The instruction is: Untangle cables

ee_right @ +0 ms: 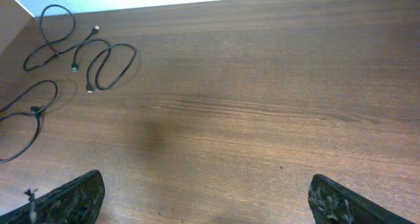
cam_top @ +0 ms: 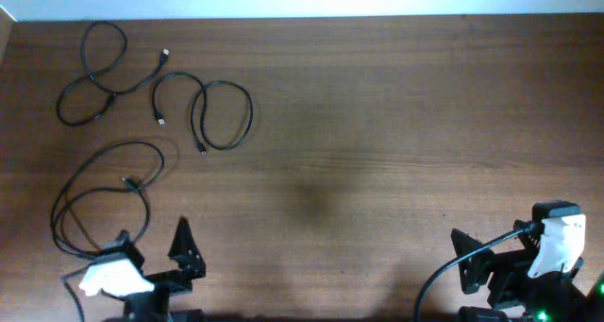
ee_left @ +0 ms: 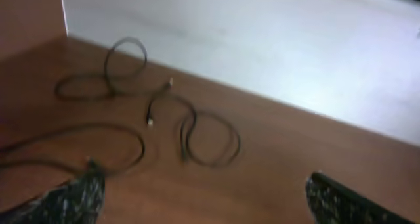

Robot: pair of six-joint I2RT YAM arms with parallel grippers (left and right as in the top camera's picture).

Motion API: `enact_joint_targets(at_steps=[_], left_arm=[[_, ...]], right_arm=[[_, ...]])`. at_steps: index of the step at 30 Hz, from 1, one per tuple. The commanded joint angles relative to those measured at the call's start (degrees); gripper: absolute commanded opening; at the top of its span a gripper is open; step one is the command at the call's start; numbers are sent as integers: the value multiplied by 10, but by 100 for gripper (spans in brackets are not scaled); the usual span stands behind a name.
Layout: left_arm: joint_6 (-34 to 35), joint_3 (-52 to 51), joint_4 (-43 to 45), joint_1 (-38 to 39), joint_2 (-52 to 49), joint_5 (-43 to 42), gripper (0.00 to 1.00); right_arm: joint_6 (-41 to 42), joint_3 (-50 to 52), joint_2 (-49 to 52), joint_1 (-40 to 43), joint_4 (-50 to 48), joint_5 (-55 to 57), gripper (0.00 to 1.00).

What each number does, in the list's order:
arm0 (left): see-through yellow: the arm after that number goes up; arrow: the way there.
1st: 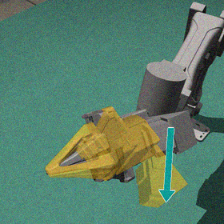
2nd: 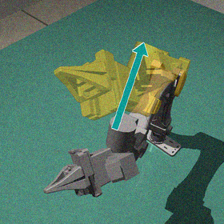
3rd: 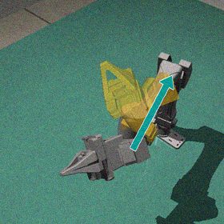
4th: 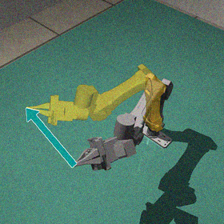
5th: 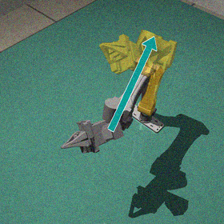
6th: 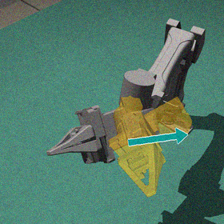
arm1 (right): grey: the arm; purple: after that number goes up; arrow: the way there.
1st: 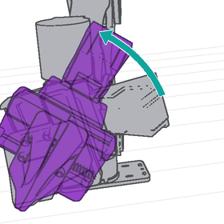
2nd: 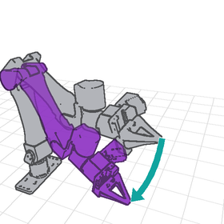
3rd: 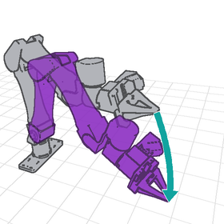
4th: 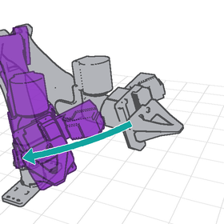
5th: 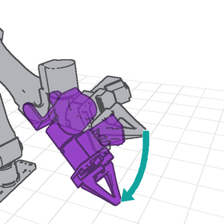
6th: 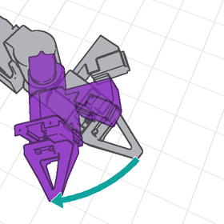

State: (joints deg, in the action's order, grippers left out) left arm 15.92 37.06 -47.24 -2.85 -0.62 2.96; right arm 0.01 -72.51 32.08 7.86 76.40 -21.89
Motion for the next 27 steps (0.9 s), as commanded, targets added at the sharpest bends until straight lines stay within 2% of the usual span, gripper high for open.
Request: enact_joint_targets(at_steps=[1, 3, 5, 6, 9, 11, 13, 18, 27], left_arm=[[3, -14, 72, 2, 3, 0, 99], [3, -15, 113, 2, 2, 1, 99], [3, -24, 119, 2, 2, 44, 99], [4, -57, 143, 2, 2, 48, 99], [14, -164, 270, 2, 2, 47, 99], [11, -234, 359, 2, 2, -5, 99], [11, -287, 417, 2, 2, -19, 99], [-10, -358, 433, 2, 2, -19, 99], [-10, -364, 423, 2, 0, -19, 99]], right_arm=[[0, -2, -1, 5, -1, 1, 99], [0, -2, -1, 5, -1, 1, 99], [0, -2, -1, 5, -1, 1, 99], [0, -2, -1, 5, -1, 1, 98], [0, -2, -1, 5, -1, 1, 98], [0, -2, -1, 5, -1, 1, 99], [0, -2, -1, 5, -1, 1, 98], [0, -2, -1, 5, -1, 1, 98], [0, -2, -1, 5, -1, 1, 98]])
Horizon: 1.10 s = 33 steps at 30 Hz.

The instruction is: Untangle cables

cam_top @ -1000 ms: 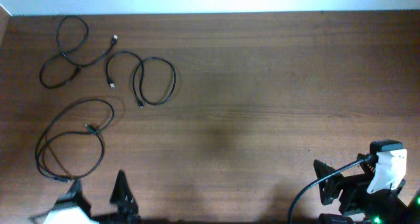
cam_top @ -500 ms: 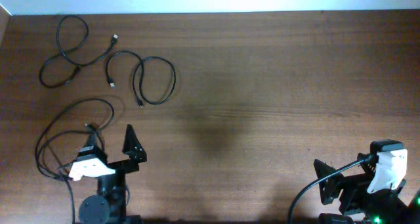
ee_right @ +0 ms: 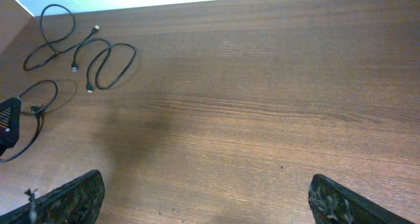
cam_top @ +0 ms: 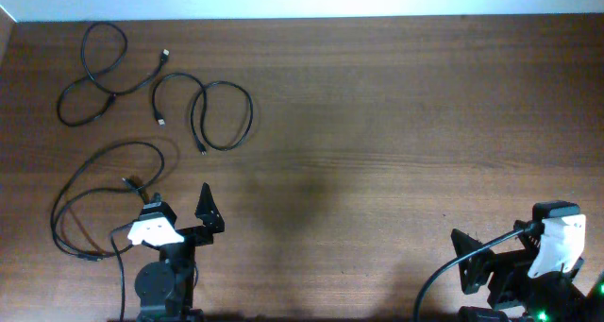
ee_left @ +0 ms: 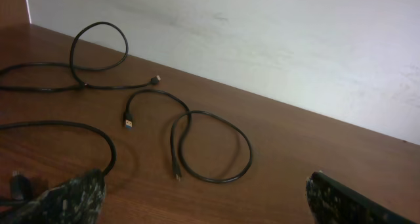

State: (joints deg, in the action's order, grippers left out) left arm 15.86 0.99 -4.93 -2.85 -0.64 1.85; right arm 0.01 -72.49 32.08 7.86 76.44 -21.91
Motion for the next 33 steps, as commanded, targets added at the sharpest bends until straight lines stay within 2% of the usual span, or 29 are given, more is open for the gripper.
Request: enact_joint_targets(at_steps=[1, 15, 17, 18, 19, 33], left_arm=[[-9, -3, 0, 2, 2, -8, 99], [-10, -4, 2, 1, 3, 5, 99], [-76, -4, 2, 1, 3, 2, 99], [-184, -4, 2, 1, 3, 0, 99], [-237, -4, 2, 1, 3, -8, 99], [-239, -4, 2, 1, 3, -8, 99]], right_arm=[[0, -3, -1, 5, -1, 1, 98], [0, -3, -1, 5, -1, 1, 98], [0, -3, -1, 5, -1, 1, 98], [0, -3, -1, 5, -1, 1, 98], [0, -3, -1, 5, -1, 1, 98], [0, -3, -1, 5, -1, 1, 98]])
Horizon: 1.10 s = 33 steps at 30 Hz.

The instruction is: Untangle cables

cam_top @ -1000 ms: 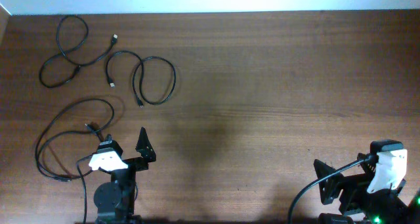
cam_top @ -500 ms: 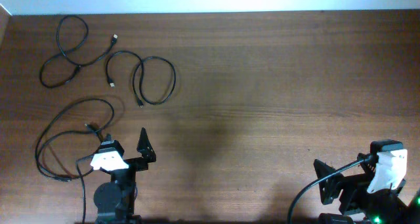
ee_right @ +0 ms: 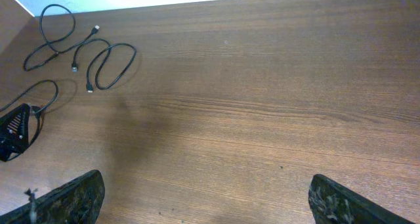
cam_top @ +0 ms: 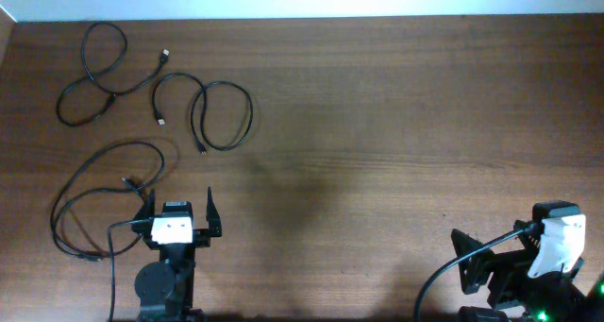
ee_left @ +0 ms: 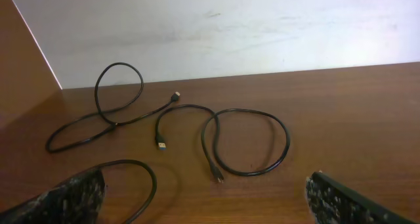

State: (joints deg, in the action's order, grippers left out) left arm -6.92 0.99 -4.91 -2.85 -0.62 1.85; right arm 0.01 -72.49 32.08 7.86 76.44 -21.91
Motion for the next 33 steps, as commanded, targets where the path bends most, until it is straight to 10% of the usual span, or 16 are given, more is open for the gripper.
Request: enact_joint_targets(at_steps=[1, 23, 30, 33], left_arm=[[-11, -4, 1, 1, 3, -8, 99], [-12, -4, 1, 1, 3, -8, 99], [-11, -4, 1, 1, 3, -8, 99], [-11, -4, 1, 1, 3, -8, 99]], right_arm=[[0, -3, -1, 5, -1, 1, 98], [0, 71, -134, -26, -81, 12, 98], [0, 303, -319, -43, -331, 12, 98], [0, 412, -319, -67, -617, 12, 98]])
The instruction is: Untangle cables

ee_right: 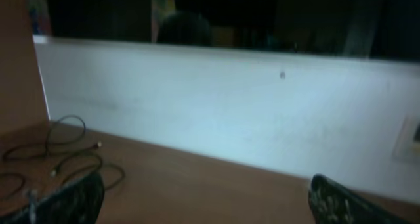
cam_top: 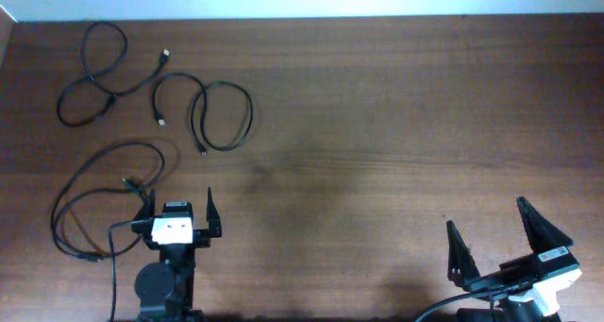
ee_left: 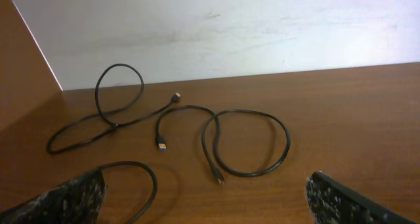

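Three black cables lie apart at the table's left. A looped one (cam_top: 92,75) is at the far back left (ee_left: 117,96). A two-loop one with USB plugs (cam_top: 223,116) lies right of it (ee_left: 252,142). A large loop (cam_top: 102,192) lies nearer the front (ee_left: 146,177). My left gripper (cam_top: 178,205) stands open just right of the large loop, facing the cables, nothing between its fingers (ee_left: 203,199). My right gripper (cam_top: 486,223) is open at the front right, far from all cables (ee_right: 203,199).
A white wall (ee_right: 216,112) runs along the table's back edge, with a brown side panel (ee_left: 20,73) at the left. The brown wooden table (cam_top: 377,124) stretches bare between the two arms.
My right arm has changed pose: its wrist camera now looks level at the back wall instead of down at the table, and its open fingers point out over the table. The left arm has not moved.
My left gripper was at the front left edge, turned aside. Then it stood further in, right of the large loop, angled right. Then it faced squarely toward the cables and stayed. The right arm kept still until now. No cable has moved.
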Robot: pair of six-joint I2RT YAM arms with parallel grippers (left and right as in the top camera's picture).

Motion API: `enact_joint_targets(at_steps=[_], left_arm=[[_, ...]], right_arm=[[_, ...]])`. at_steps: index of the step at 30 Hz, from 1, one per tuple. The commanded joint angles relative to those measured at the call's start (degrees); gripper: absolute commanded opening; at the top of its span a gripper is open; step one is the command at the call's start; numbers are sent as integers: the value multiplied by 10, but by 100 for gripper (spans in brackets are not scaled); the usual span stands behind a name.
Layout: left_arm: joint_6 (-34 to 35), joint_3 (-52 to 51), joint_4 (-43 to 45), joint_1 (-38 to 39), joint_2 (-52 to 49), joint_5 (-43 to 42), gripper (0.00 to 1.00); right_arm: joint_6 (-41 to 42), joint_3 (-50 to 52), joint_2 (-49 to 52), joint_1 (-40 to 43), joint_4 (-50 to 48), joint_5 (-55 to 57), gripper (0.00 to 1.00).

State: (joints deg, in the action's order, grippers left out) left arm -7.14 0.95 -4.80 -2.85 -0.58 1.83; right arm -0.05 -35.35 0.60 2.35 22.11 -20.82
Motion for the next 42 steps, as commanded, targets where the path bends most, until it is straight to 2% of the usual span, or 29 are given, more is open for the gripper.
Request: enact_joint_targets(at_steps=[1, 3, 10, 14, 16, 20, 23, 26, 34, 42], left_arm=[[-9, -4, 0, 1, 2, -8, 99], [-9, -4, 0, 1, 2, -8, 99], [-9, -4, 0, 1, 2, -8, 99], [-9, -4, 0, 1, 2, -8, 99], [-9, -4, 0, 1, 2, -8, 99], [-9, -4, 0, 1, 2, -8, 99], [-9, -4, 0, 1, 2, -8, 99], [-9, -4, 0, 1, 2, -8, 99], [-9, -4, 0, 1, 2, -8, 99], [-9, -4, 0, 1, 2, -8, 99]], right_arm=[[0, 88, -4, -23, -166, 1, 98], [0, 151, -4, -36, -230, 1, 98], [0, 348, -4, -33, -253, 1, 99], [0, 350, -4, -18, -238, 1, 99], [0, 350, -4, -5, -191, 1, 98], [-3, 350, -4, 30, -193, 5, 98], [-10, 350, -4, 21, -181, 161, 99], [79, 350, -4, -6, -181, 293, 98], [80, 350, -4, -47, -180, 285, 99], [80, 350, -4, -49, -181, 286, 98]])
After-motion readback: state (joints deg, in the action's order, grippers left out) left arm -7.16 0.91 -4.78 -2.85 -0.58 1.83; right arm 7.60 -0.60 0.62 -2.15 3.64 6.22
